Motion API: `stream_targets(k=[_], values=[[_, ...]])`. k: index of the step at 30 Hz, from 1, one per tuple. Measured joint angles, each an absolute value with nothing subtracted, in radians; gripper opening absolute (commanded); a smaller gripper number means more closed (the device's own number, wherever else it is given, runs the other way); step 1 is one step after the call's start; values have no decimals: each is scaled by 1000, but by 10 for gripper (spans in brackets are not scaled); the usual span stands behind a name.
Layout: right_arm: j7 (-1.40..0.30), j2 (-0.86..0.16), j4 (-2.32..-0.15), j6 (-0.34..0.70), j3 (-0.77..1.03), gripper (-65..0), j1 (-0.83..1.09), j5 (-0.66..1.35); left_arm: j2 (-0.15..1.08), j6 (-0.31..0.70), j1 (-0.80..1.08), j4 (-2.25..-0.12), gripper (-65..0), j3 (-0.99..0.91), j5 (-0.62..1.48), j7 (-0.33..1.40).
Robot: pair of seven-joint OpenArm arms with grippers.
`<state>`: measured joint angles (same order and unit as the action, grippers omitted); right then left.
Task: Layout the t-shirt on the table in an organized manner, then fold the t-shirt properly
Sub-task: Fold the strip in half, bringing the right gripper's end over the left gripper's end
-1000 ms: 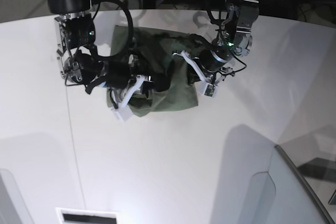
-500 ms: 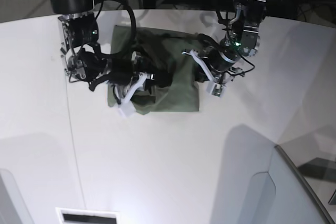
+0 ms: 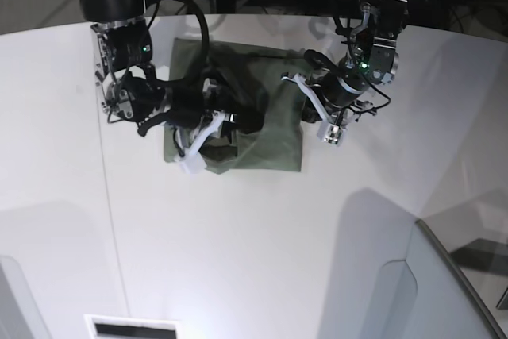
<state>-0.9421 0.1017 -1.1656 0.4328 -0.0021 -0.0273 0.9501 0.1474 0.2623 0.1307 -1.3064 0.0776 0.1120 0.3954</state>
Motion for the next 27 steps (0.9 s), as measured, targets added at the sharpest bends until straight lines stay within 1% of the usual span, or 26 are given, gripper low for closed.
stream_targets(k=[9, 12, 16, 18, 22, 27], values=[[-946, 114, -1159, 433, -2, -647, -24, 947, 144, 262, 127, -1307, -650, 84, 110, 401], [-945, 118, -1159, 433, -2, -647, -25, 1001, 141, 262, 127, -1307, -650, 86, 110, 401], [-943, 118, -1158, 427, -85, -647, -39, 1008, 141, 262, 126, -1307, -650, 86, 109, 401], [-910, 124, -1158, 429, -104, -647, -41, 1015, 142, 262, 125, -1307, -650, 86, 110, 401], [-877, 119, -1137, 429, -106, -647, -44, 1019, 145, 262, 128, -1307, -650, 79, 110, 401], [-878, 119, -1117, 426, -102, -647, -41, 1014, 147, 262, 131, -1308, -650, 79, 110, 400]])
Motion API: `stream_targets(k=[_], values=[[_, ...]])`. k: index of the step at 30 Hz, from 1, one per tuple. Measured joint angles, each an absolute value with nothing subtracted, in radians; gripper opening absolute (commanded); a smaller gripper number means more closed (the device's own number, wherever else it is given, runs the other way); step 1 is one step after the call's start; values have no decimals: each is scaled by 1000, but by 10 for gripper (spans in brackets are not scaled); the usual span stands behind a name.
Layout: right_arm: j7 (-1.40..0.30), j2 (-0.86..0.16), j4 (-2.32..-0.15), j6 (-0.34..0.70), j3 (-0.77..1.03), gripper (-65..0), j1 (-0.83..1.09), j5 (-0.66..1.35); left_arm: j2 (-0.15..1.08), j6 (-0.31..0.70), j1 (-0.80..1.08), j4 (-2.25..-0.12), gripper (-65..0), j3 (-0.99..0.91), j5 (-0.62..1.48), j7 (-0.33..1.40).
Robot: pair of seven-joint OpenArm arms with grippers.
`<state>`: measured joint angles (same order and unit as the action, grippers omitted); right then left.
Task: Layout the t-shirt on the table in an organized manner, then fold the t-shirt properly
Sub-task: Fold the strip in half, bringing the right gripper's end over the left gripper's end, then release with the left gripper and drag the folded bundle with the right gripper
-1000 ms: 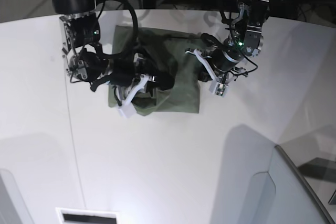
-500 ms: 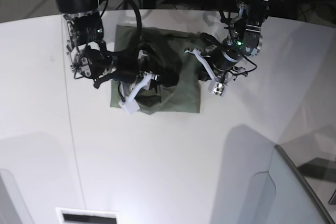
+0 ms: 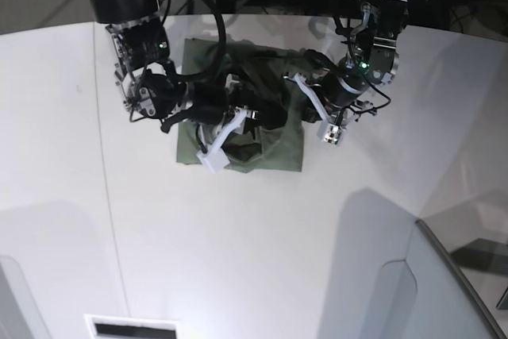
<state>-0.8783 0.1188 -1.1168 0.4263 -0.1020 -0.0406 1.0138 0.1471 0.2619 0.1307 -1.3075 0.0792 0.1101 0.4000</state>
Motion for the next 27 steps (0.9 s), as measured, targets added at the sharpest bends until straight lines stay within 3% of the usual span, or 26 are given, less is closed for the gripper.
stream_targets(k=[15, 22, 24, 27], values=[[-869, 108, -1117, 426, -100, -629, -43, 1013, 148, 258, 156, -1419, -650, 0, 107, 405], [-834, 105, -1117, 426, -105, -338, -43, 1009, 226, 263, 204, -1503, -650, -64, 113, 511], [-833, 105, -1117, 426, -105, -288, -43, 1014, 253, 263, 252, -1540, -650, -104, 113, 514], [-834, 105, -1119, 427, -105, -264, -44, 1013, 292, 263, 312, -1573, -650, -130, 113, 516]])
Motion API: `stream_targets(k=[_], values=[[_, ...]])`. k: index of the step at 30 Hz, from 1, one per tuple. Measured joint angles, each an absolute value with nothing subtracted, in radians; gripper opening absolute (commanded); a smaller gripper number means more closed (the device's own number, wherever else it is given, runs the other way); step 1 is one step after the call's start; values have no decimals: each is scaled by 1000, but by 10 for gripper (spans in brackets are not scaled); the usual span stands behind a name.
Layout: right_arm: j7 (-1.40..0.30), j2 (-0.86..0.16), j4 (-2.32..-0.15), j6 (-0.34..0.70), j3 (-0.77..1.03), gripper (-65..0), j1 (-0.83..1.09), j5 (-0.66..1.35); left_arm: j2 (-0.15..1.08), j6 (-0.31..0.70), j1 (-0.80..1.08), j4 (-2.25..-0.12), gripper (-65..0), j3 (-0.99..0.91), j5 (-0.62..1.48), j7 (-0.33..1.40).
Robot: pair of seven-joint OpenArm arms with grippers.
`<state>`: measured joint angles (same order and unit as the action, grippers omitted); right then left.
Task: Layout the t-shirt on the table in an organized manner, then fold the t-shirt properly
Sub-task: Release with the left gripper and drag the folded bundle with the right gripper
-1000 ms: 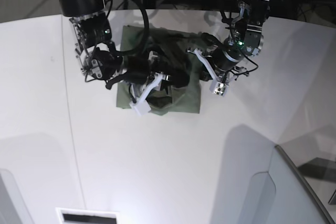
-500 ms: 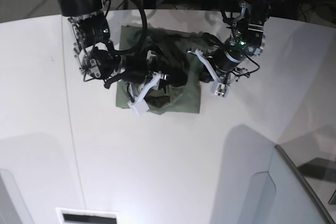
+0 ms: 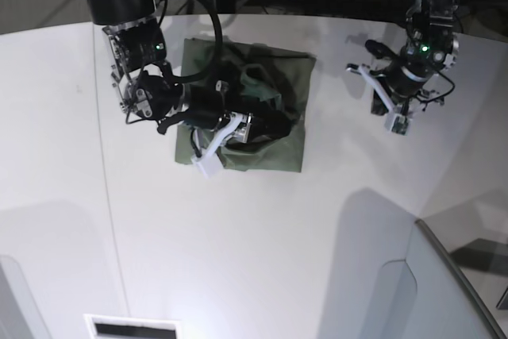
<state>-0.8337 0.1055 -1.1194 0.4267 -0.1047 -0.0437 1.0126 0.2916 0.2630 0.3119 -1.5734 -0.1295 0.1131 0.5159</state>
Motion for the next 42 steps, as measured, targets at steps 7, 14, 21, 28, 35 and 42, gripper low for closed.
stream_targets(k=[7, 14, 21, 28, 35, 42], values=[[-838, 102, -1120, 426, -166, -266, -62, 1014, 328, 269, 385, -1574, -650, -183, 113, 513], [-836, 111, -1122, 426, -262, -267, -92, 1015, 327, 270, 384, -1575, -650, -195, 114, 513], [-837, 106, -1122, 427, -319, -267, -122, 1021, 327, 270, 385, -1574, -650, -197, 114, 513], [-959, 91, -1255, 423, -332, -267, -128, 1011, 324, 273, 382, -1520, -650, -287, 120, 508], [-910, -19, -1498, 237, -263, -453, -13, 1014, 309, 512, 380, -1455, -650, -513, 115, 507], [-882, -54, -1485, 239, -127, -642, -7, 1020, 283, 558, 382, -1448, -650, -648, 106, 509]])
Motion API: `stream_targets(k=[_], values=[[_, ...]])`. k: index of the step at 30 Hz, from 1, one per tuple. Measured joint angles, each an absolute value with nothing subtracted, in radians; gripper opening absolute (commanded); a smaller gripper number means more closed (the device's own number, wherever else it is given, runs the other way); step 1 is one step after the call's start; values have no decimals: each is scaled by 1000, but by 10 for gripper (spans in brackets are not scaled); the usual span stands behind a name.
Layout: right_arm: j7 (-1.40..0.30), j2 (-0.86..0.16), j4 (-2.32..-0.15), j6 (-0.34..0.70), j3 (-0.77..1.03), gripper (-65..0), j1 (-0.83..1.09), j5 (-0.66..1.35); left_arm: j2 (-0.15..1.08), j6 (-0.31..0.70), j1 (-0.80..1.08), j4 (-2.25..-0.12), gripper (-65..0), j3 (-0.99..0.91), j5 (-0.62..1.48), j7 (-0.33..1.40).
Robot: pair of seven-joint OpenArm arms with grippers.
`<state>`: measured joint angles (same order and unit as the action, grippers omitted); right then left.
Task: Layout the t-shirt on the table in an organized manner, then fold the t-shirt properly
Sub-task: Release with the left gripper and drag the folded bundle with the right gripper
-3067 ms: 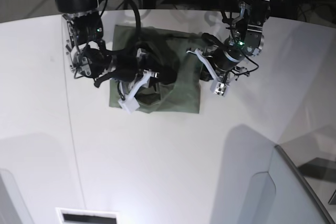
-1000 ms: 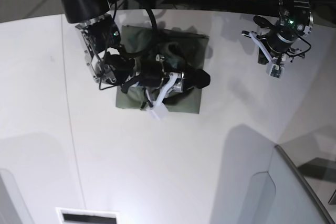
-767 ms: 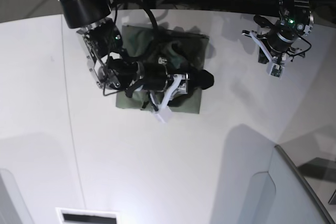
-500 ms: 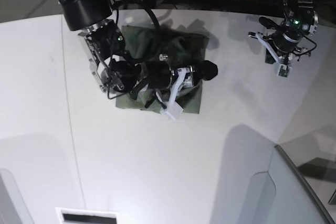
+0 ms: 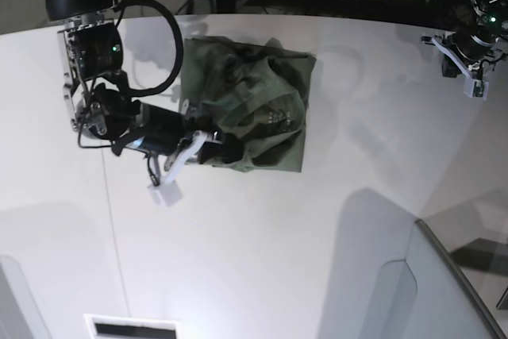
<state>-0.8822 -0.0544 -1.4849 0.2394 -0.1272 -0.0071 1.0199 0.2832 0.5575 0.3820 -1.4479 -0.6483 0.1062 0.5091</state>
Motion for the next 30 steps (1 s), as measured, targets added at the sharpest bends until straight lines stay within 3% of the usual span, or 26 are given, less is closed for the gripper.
stream_targets(k=[12, 22, 26, 30], values=[[-883, -13, -1188, 239, -103, -648, -131, 1014, 253, 558, 383, -1449, -650, -644, 106, 509], [-836, 77, -1052, 236, -367, -648, -290, 1021, 255, 558, 383, -1449, -650, -645, 106, 509], [-842, 59, -1168, 210, -397, -648, -262, 1021, 255, 558, 383, -1449, -650, -648, 106, 509], [-931, -27, -1407, 122, -326, -648, -129, 1027, 256, 558, 383, -1448, -650, -653, 106, 509]])
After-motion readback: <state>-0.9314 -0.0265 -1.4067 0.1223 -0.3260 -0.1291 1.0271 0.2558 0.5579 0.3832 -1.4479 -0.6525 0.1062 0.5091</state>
